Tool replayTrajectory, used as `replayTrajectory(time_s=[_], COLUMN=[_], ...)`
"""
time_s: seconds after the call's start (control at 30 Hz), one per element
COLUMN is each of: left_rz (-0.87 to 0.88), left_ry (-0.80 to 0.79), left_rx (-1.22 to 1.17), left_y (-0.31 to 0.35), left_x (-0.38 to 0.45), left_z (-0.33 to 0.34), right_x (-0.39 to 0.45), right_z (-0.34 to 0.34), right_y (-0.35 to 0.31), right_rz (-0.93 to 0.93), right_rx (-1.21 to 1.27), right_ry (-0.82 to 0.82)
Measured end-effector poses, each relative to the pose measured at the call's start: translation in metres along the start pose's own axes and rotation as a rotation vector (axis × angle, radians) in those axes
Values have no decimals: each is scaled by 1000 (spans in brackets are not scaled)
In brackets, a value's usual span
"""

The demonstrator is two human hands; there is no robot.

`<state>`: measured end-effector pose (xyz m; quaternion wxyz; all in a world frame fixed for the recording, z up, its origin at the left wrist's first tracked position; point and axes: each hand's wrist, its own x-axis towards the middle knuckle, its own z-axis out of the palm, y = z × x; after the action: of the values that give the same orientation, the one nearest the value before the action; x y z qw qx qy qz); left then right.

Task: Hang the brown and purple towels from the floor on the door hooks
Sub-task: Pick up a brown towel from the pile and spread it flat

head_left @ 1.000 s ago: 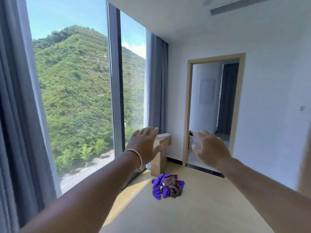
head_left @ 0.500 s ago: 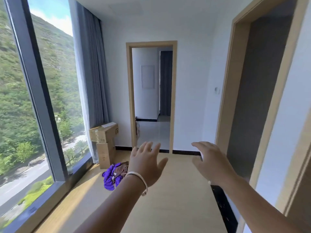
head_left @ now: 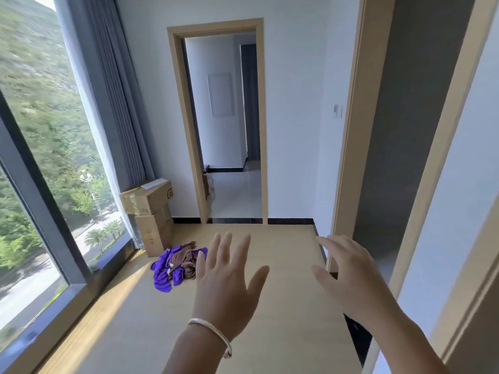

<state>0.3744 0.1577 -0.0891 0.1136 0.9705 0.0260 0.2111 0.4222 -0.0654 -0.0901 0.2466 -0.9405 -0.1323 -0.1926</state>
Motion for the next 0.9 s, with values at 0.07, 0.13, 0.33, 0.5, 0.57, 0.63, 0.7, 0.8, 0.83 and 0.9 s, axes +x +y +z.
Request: replayTrajectory(time_s=[0.07, 0.13, 0.33, 0.5, 0.57, 0.63, 0.7, 0.8, 0.83, 0.9], left_rz=[-17, -32, -30, -6, 6, 11, 11, -3, -8, -16], left_ry=[-13, -11, -39, -83, -108, -128, -159, -219, -229, -229], left_rx=[10, -5, -9, -36, -37, -28, -4, 19, 18, 7], left_y=[9, 18, 35, 40, 39, 34, 26, 6, -2, -19], left_x=[14, 33, 86, 120, 138, 159, 184, 228, 244, 277], left_z=[12, 21, 53, 84, 97, 110, 125, 147, 152, 162], right_x=[16, 30, 65, 89, 104, 124, 149, 196, 214, 250], right_z=[6, 12, 23, 41, 50, 60, 72, 93, 100, 114], right_y=[15, 29, 68, 92, 100, 105, 107, 105, 104, 101], right_rz=[-2, -25, -20, 9, 11, 10, 5, 1, 0, -2], right_rx=[22, 41, 61, 70, 48, 25, 3, -32, -51, -86], right_ry=[-6, -19, -60, -99, -104, -104, -103, -99, -106, -125])
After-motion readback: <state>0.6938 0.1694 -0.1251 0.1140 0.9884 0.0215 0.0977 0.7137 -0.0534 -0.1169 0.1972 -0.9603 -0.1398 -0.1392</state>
